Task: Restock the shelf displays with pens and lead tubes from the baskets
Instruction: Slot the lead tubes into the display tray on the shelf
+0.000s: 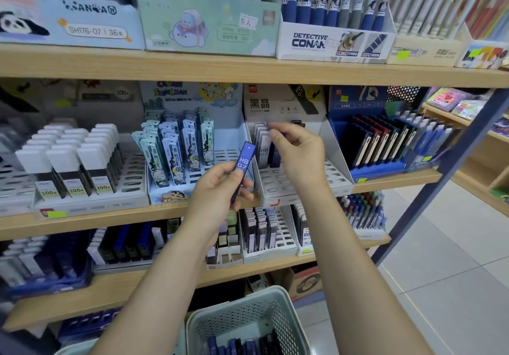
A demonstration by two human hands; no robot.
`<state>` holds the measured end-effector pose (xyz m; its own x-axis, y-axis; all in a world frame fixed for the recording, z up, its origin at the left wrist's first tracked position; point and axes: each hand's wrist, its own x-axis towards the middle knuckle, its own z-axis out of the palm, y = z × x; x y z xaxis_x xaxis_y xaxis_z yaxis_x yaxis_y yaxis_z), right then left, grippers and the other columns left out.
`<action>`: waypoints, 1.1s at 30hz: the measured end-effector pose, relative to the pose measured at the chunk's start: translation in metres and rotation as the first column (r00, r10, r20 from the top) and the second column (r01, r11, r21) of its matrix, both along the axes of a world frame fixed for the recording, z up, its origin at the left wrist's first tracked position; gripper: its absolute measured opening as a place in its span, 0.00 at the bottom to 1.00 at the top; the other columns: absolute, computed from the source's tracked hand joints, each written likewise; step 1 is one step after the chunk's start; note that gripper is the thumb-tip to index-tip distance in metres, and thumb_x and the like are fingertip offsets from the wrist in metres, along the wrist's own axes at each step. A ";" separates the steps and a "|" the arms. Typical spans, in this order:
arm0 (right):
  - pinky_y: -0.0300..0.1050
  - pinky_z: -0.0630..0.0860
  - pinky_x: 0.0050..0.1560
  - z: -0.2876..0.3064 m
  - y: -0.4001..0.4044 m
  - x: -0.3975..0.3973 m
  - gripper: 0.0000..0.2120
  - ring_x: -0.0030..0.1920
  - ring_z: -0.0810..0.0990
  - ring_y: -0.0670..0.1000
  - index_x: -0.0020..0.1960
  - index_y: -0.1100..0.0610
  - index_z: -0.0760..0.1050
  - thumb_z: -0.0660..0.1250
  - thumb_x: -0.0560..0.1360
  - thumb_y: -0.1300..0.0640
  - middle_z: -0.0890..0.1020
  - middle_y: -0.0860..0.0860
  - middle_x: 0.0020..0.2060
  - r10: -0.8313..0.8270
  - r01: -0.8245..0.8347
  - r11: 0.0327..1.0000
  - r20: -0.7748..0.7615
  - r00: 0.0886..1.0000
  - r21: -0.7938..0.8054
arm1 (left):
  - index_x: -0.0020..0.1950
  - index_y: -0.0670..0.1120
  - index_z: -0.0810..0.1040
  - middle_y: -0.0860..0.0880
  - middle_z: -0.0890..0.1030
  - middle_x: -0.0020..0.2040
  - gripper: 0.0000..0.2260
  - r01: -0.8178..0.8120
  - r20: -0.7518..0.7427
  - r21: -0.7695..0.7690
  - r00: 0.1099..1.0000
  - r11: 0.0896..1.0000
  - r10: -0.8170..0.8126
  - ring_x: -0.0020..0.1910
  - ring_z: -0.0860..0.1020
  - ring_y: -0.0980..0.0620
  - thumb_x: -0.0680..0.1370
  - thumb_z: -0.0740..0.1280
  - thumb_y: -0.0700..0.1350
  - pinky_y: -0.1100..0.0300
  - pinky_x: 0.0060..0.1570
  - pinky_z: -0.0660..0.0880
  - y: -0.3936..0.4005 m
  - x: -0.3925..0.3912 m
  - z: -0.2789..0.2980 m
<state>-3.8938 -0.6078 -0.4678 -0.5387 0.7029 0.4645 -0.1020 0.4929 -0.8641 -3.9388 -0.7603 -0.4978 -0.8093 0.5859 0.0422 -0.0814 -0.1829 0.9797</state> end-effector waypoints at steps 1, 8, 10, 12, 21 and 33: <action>0.33 0.71 0.40 0.004 -0.001 0.004 0.07 0.34 0.74 0.37 0.54 0.54 0.85 0.69 0.79 0.58 0.79 0.42 0.35 -0.011 0.011 1.000 -0.015 1.000 -0.006 | 0.55 0.46 0.78 0.49 0.84 0.38 0.07 0.004 0.002 0.008 1.000 1.000 -0.004 0.34 0.79 0.54 0.84 0.61 0.40 0.61 0.31 0.69 0.001 0.001 0.001; 0.41 0.73 0.29 0.024 -0.010 0.038 0.02 0.27 0.76 0.49 0.49 0.55 0.81 0.70 0.78 0.57 0.84 0.47 0.35 0.394 -0.362 0.896 0.084 0.915 -0.259 | 0.54 0.41 0.76 0.47 0.86 0.41 0.04 0.058 -0.037 0.049 0.998 0.997 -0.056 0.34 0.82 0.51 0.83 0.63 0.40 0.61 0.31 0.77 0.009 0.012 0.006; 0.42 0.73 0.30 0.021 -0.008 0.041 0.03 0.27 0.77 0.50 0.50 0.58 0.81 0.68 0.79 0.60 0.85 0.50 0.37 0.422 -0.379 0.877 0.094 0.902 -0.294 | 0.53 0.42 0.76 0.47 0.87 0.40 0.03 0.069 -0.050 0.041 0.996 0.997 -0.067 0.34 0.84 0.50 0.83 0.64 0.40 0.60 0.33 0.79 0.010 0.018 0.008; 0.44 0.74 0.32 0.019 -0.006 0.045 0.05 0.28 0.77 0.50 0.51 0.60 0.80 0.66 0.81 0.61 0.84 0.53 0.38 0.430 -0.379 0.864 0.092 0.898 -0.331 | 0.51 0.43 0.76 0.47 0.86 0.39 0.01 0.067 -0.063 0.033 0.996 0.997 -0.064 0.34 0.84 0.49 0.82 0.65 0.40 0.59 0.34 0.81 0.012 0.022 0.008; 0.43 0.78 0.34 0.030 0.006 0.061 0.05 0.31 0.80 0.51 0.50 0.57 0.77 0.63 0.83 0.59 0.82 0.52 0.34 0.313 -0.327 0.889 -0.096 0.945 -0.321 | 0.52 0.51 0.83 0.53 0.82 0.50 0.04 -0.372 -0.708 -0.195 0.694 0.907 0.132 0.42 0.80 0.59 0.77 0.73 0.45 0.63 0.44 0.76 0.014 0.023 0.001; 0.49 0.82 0.48 0.010 0.018 0.049 0.07 0.41 0.82 0.53 0.53 0.55 0.76 0.59 0.84 0.59 0.80 0.50 0.45 0.297 -0.281 0.941 0.065 0.953 -0.190 | 0.82 0.56 0.53 0.56 0.55 0.82 0.33 -0.462 -0.845 -0.488 0.464 0.741 -0.267 0.80 0.51 0.54 0.80 0.58 0.65 0.52 0.77 0.44 0.015 0.008 -0.020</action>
<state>-3.8449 -0.5902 -0.4578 -0.7651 0.5767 0.2866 -0.1336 0.2933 -0.9466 -3.9311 -0.7453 -0.5174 -0.6141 0.6763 0.4068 0.7874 0.4902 0.3737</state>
